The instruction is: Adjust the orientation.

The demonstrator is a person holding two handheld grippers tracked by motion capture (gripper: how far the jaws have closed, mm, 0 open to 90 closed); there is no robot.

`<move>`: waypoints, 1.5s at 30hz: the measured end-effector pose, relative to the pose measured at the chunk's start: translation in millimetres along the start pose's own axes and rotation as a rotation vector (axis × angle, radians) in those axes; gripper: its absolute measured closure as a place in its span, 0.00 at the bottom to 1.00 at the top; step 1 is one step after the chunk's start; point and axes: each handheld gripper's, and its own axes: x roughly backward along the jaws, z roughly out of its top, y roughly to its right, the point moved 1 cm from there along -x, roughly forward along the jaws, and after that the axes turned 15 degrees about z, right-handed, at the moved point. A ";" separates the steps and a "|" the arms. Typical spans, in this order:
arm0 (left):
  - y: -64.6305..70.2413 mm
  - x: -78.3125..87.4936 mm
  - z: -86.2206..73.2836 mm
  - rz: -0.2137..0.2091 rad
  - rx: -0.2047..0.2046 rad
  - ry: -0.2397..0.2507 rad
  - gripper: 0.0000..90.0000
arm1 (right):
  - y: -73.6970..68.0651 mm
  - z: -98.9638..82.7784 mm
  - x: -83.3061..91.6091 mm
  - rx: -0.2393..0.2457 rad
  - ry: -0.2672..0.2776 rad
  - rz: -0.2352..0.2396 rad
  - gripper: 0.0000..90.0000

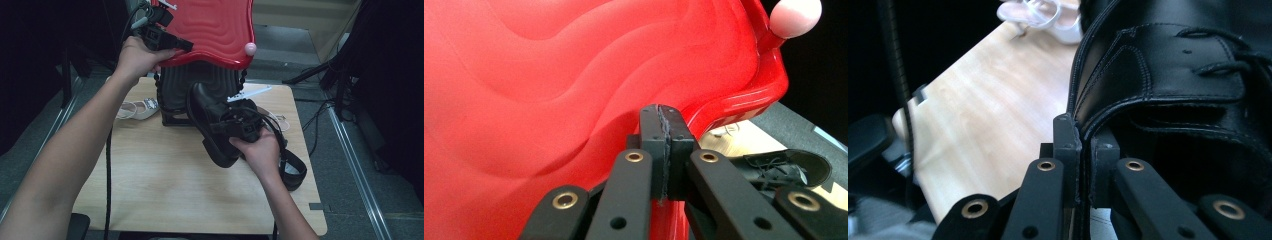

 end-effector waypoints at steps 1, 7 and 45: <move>1.4 0.1 0.1 0.007 -0.006 0.002 1.00 | 1.1 6.7 -3.1 0.005 0.003 -0.010 0.97; 6.4 -1.2 2.8 0.032 -0.014 0.005 1.00 | 2.5 26.1 -16.0 0.042 -0.001 -0.065 0.97; 3.3 0.8 2.5 0.009 0.007 -0.025 1.00 | 45.0 66.0 -107.7 0.127 0.171 -0.211 0.97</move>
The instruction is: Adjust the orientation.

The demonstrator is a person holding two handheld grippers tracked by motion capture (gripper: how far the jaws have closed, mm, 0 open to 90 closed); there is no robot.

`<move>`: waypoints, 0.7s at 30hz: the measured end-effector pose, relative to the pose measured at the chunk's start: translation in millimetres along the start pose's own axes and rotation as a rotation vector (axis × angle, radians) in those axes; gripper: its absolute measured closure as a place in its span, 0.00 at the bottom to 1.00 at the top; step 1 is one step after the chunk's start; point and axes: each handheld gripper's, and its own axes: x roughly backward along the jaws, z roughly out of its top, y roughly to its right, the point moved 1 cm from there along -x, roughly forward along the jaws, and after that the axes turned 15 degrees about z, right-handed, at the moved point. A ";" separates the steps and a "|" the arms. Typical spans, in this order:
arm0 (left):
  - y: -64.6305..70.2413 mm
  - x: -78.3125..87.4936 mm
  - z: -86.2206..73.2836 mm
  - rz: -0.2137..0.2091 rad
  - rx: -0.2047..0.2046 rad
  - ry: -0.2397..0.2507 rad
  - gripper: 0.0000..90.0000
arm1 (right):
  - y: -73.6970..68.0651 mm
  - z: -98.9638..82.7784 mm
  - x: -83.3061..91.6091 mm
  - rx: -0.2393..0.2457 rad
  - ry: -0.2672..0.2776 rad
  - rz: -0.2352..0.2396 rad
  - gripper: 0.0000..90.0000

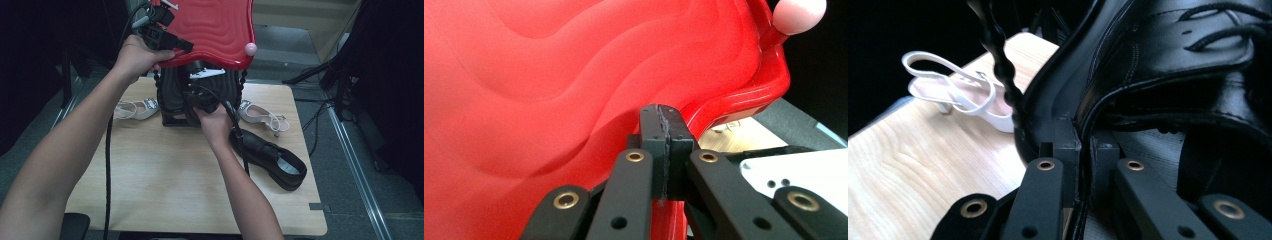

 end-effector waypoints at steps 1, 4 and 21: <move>0.1 0.1 0.1 0.000 -0.001 -0.002 1.00 | 0.2 0.4 -2.1 0.006 -0.010 -0.010 0.97; -0.5 0.3 -0.4 -0.001 -0.009 0.001 1.00 | 1.5 -1.7 -9.8 0.025 -0.025 -0.039 0.96; -0.6 -0.1 -0.4 0.006 -0.015 0.006 1.00 | -2.3 0.8 -8.6 -0.073 -0.031 0.035 0.79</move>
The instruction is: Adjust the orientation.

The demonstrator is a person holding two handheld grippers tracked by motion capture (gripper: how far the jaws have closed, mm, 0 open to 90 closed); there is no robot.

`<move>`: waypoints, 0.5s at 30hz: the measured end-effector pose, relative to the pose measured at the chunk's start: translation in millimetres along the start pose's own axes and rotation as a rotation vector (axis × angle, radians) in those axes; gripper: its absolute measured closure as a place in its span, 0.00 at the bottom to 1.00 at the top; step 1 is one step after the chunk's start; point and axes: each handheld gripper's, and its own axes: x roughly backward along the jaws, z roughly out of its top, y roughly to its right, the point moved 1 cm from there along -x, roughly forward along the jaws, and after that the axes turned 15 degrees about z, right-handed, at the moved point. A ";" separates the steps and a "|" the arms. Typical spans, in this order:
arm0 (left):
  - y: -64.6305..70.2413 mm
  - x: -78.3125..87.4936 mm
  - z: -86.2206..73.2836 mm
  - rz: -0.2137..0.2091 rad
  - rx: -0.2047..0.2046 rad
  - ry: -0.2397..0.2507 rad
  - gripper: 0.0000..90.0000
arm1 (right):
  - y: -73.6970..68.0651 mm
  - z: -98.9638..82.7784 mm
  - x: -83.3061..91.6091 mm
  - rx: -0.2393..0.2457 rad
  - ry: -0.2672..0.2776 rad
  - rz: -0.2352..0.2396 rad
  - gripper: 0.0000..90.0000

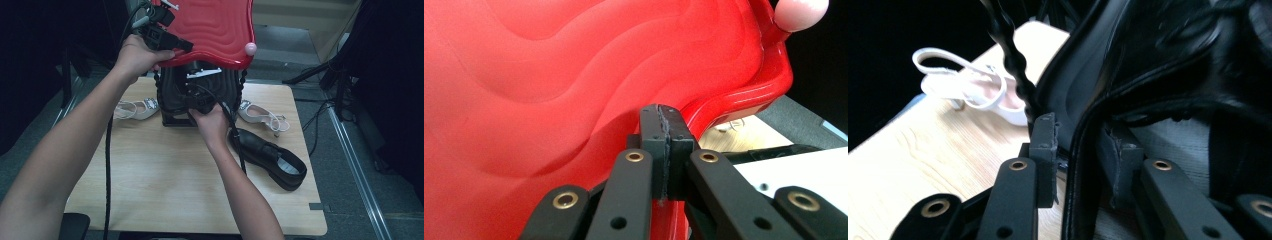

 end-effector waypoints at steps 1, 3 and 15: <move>-0.2 0.0 -0.1 -0.001 0.002 0.000 1.00 | -1.3 0.4 1.8 -0.002 0.007 0.006 0.78; 0.1 0.0 -0.1 0.000 0.003 0.001 1.00 | -5.4 1.2 7.4 -0.032 0.008 0.015 0.79; 1.0 0.1 -2.4 0.008 0.009 0.020 1.00 | -33.3 -30.7 59.2 0.045 -0.018 0.075 1.00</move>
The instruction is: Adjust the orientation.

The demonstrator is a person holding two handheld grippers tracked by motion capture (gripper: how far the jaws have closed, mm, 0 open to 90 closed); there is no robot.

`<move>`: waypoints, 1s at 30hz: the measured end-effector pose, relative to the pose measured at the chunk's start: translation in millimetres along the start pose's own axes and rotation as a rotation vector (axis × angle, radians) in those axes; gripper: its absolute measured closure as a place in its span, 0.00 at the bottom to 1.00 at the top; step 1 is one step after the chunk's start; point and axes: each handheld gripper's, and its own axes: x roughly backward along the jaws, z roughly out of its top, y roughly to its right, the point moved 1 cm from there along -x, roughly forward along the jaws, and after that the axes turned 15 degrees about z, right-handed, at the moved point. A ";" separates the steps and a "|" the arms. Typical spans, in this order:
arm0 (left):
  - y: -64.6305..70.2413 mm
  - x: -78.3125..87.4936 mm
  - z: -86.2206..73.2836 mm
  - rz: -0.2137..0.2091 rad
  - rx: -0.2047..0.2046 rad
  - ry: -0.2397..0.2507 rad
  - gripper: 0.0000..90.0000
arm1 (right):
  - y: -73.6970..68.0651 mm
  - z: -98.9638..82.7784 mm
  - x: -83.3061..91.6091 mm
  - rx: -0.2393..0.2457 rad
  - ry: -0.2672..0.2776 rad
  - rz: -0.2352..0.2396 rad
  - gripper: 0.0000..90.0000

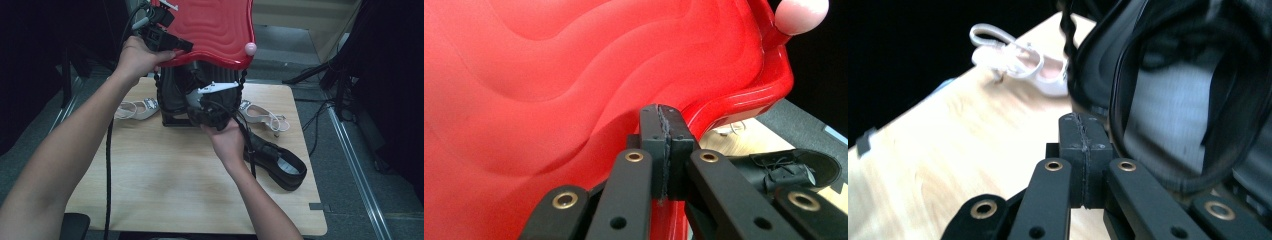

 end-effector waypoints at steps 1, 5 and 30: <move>0.0 -0.1 -0.1 -0.001 -0.001 0.001 1.00 | -0.1 -3.8 1.8 0.009 -0.004 0.002 1.00; 0.3 0.0 0.2 0.001 -0.007 0.000 1.00 | 3.4 -25.6 6.5 0.007 -0.019 0.015 1.00; 6.0 2.0 -3.5 0.048 -0.039 0.032 1.00 | 37.1 -53.0 -4.6 -0.050 -0.039 -0.079 1.00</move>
